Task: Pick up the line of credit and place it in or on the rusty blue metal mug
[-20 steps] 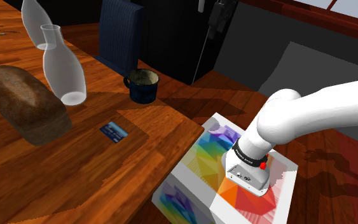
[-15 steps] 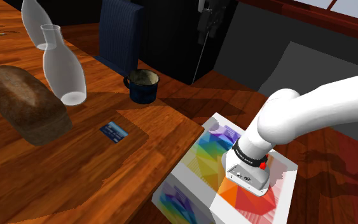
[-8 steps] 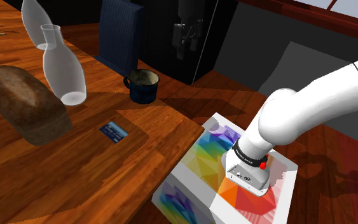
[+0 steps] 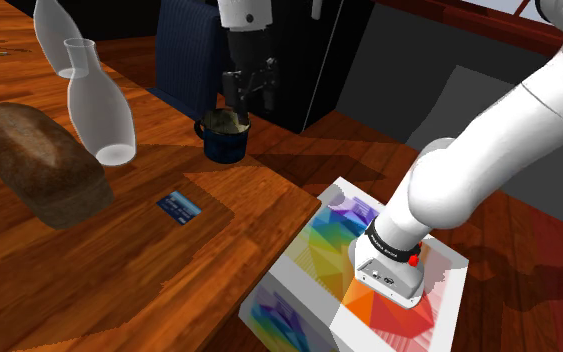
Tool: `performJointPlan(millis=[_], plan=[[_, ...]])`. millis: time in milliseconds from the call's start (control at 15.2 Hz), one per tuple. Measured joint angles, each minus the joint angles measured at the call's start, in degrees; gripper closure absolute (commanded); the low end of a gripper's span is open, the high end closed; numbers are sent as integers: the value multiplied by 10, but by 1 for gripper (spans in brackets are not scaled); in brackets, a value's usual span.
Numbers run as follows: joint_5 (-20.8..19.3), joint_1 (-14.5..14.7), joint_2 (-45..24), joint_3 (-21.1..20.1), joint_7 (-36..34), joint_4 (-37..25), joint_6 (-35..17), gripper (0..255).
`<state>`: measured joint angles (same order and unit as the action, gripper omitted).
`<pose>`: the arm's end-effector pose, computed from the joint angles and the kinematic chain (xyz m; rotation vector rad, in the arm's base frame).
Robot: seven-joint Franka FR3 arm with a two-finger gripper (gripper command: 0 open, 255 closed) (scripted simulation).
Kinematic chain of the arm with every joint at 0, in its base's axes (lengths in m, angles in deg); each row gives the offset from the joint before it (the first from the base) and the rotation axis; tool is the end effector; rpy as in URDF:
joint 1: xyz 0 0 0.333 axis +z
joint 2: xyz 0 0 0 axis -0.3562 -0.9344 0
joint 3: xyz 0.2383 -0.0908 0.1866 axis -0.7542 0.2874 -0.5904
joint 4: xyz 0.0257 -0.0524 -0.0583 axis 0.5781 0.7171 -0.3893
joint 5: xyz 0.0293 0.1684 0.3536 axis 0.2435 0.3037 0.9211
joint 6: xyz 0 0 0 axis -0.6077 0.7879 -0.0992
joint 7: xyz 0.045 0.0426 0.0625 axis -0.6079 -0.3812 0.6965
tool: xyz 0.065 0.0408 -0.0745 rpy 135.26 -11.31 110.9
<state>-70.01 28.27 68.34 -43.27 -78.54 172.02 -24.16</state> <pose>0.4115 0.1826 0.4937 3.0562 0.2036 -0.4184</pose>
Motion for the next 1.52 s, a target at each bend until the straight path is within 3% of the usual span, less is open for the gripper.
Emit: performJointPlan(millis=[594, 1122, 1518], plan=[[26, 36, -186, -51, -99, -102, -2, 0], [39, 87, -363, -77, -182, -233, 11, 0], [45, 92, -367, -80, -184, -199, -23, 0]])
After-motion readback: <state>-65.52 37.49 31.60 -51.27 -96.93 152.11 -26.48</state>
